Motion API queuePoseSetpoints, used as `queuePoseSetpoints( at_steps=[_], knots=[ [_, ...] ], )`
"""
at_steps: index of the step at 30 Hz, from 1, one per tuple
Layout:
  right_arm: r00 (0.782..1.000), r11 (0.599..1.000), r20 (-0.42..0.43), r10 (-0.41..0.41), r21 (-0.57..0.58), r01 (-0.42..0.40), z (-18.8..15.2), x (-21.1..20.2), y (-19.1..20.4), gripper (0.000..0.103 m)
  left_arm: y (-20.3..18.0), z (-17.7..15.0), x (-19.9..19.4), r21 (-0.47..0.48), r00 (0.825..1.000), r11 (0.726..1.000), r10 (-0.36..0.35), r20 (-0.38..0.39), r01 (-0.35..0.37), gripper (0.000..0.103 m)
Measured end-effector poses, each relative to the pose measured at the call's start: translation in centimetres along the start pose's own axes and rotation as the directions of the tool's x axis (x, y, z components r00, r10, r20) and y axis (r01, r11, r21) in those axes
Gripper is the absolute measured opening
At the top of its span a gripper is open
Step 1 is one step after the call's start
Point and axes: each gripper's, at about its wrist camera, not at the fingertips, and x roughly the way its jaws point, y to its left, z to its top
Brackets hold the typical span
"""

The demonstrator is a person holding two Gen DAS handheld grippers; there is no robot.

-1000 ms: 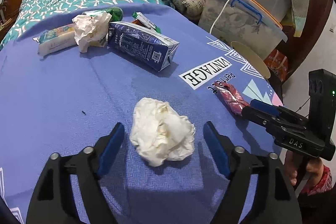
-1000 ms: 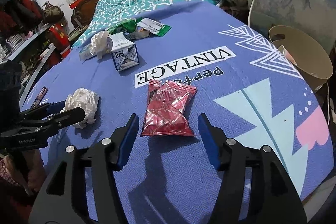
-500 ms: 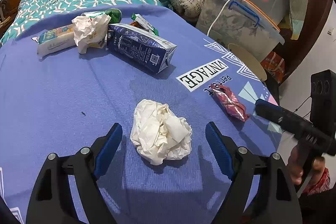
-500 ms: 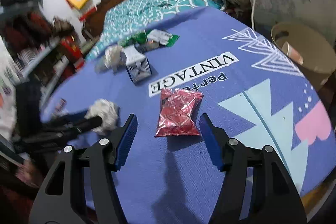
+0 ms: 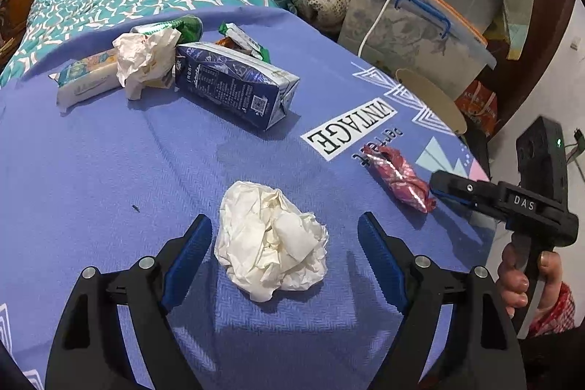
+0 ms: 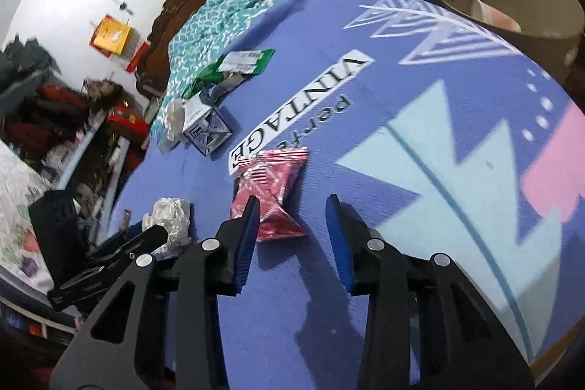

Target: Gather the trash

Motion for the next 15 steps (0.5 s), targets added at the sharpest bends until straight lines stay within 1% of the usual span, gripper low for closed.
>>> queuePoseSetpoints(
  at_steps=[1, 2, 4, 6, 7, 9, 11, 13, 15],
  knots=[
    [1.0, 0.999, -0.004, -0.015, -0.037, 0.015, -0.1, 0.4, 0.8, 0.04, 0.0, 0.0, 0.1, 0.002, 1.0, 1.0, 0.002, -0.005, -0.002, 0.077],
    [1.0, 0.997, -0.007, -0.027, -0.072, 0.026, -0.3, 0.9, 1.6, 0.04, -0.1, 0.0, 0.2, 0.004, 1.0, 1.0, 0.004, -0.008, -0.004, 0.075],
    [0.998, 0.987, 0.0, -0.066, -0.148, 0.065, -0.7, 1.5, 3.1, 0.039, -0.1, -0.1, 0.4, 0.011, 1.0, 1.0, 0.006, -0.015, -0.006, 0.068],
    [0.996, 0.976, 0.002, -0.09, -0.201, 0.088, -1.1, 2.1, 4.2, 0.029, 0.0, -0.2, 0.5, 0.012, 1.0, 1.0, 0.009, -0.02, -0.009, 0.062],
    [0.996, 0.973, 0.0, -0.091, -0.211, 0.089, -1.3, 2.4, 4.5, 0.026, 0.2, -0.3, 0.7, 0.011, 1.0, 1.0, 0.008, -0.026, -0.008, 0.056],
    [0.995, 0.967, 0.003, -0.096, -0.236, 0.094, -1.7, 2.7, 5.2, 0.023, 0.4, -0.4, 0.9, 0.005, 0.999, 1.0, 0.003, -0.034, -0.003, 0.054],
    [0.997, 0.967, 0.009, -0.082, -0.242, 0.081, -1.8, 2.4, 5.5, 0.016, 0.5, -0.4, 0.7, 0.003, 1.0, 1.0, -0.006, -0.027, 0.006, 0.048],
    [0.997, 0.969, 0.029, -0.077, -0.232, 0.082, -1.5, 1.8, 5.4, 0.015, 0.4, -0.4, 0.6, 0.01, 1.0, 1.0, -0.002, -0.021, 0.003, 0.046],
    [0.995, 0.972, 0.057, -0.077, -0.216, 0.088, -1.0, 0.8, 5.0, 0.014, 0.4, -0.2, 0.3, 0.008, 1.0, 1.0, -0.015, -0.014, 0.015, 0.045]
  ],
)
